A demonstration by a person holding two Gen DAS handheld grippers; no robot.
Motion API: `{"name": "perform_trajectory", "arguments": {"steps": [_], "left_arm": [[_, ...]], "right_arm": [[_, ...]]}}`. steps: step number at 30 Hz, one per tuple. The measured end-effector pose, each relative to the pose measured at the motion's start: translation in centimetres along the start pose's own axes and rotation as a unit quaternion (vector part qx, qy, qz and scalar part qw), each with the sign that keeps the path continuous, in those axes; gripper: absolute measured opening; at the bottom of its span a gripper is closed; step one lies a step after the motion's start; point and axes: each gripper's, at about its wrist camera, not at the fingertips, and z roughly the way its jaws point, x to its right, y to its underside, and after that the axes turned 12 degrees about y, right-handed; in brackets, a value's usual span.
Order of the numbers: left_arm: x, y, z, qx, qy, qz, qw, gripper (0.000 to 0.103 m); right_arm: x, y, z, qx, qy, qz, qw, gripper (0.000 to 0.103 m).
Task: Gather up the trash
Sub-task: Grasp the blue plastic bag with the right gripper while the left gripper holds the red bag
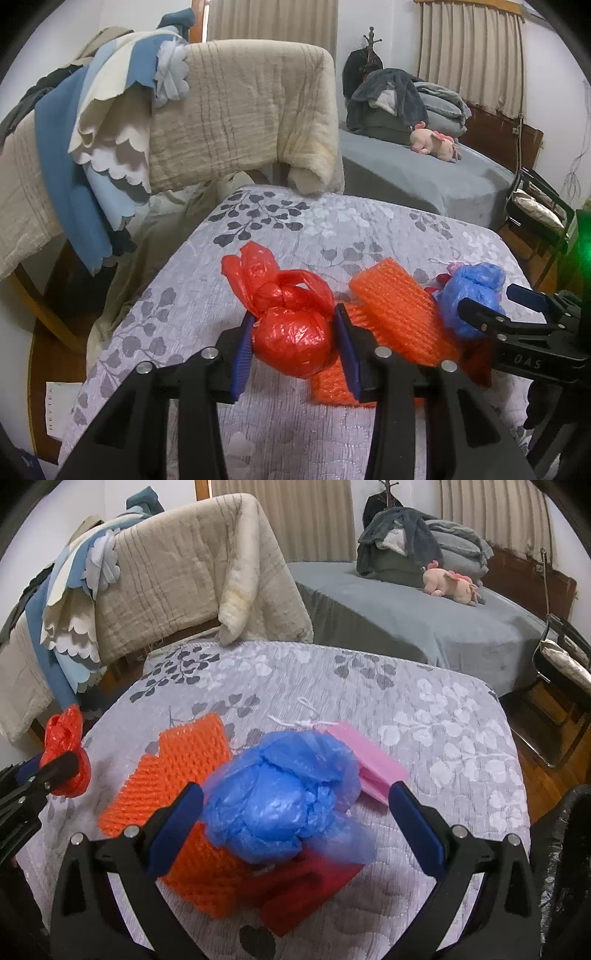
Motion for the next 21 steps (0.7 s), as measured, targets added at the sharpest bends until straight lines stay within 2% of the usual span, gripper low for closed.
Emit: {"name": "perform_trajectory", "arguments": {"steps": [3,9,11,14,17,21], "left_arm": [[-0.1,0.1,0.0,0.000,-0.001,-0.002,1.0000,0.041],[-0.2,0.1,-0.1,-0.001,-0.001,-0.002,1.0000,0.041],[-0.2,0.1,0.0,0.000,-0.001,-0.002,1.0000,0.041],[-0.1,0.1,-0.2,0.002,0.001,0.000,1.0000,0.041],[0.4,0.1,-0.6,0.005,0.003,0.001,1.0000,0.041],[1.4,-0.1,-1.4,0.014,0.011,0.008,0.9998,0.041]], "right_arm": [[-0.4,0.2,0.3,-0.005,0.000,-0.007,1.000,0.095],[-1.1,0.5,0.7,-0.022,-0.015,-0.017,0.999,0.073],[-1.4,0.5,0.6,-0.026,-0.027,-0.023,0.999,0.058],[-1.4,0.4,0.2,-0.020,-0.035,-0.027,0.999,0.048],[-1.0,0.1,-0.9,-0.010,-0.049,-0.022,0.999,0.043],[0.0,-0.3,-3.4,0.018,-0.068,-0.013,0.997,0.043]]}}
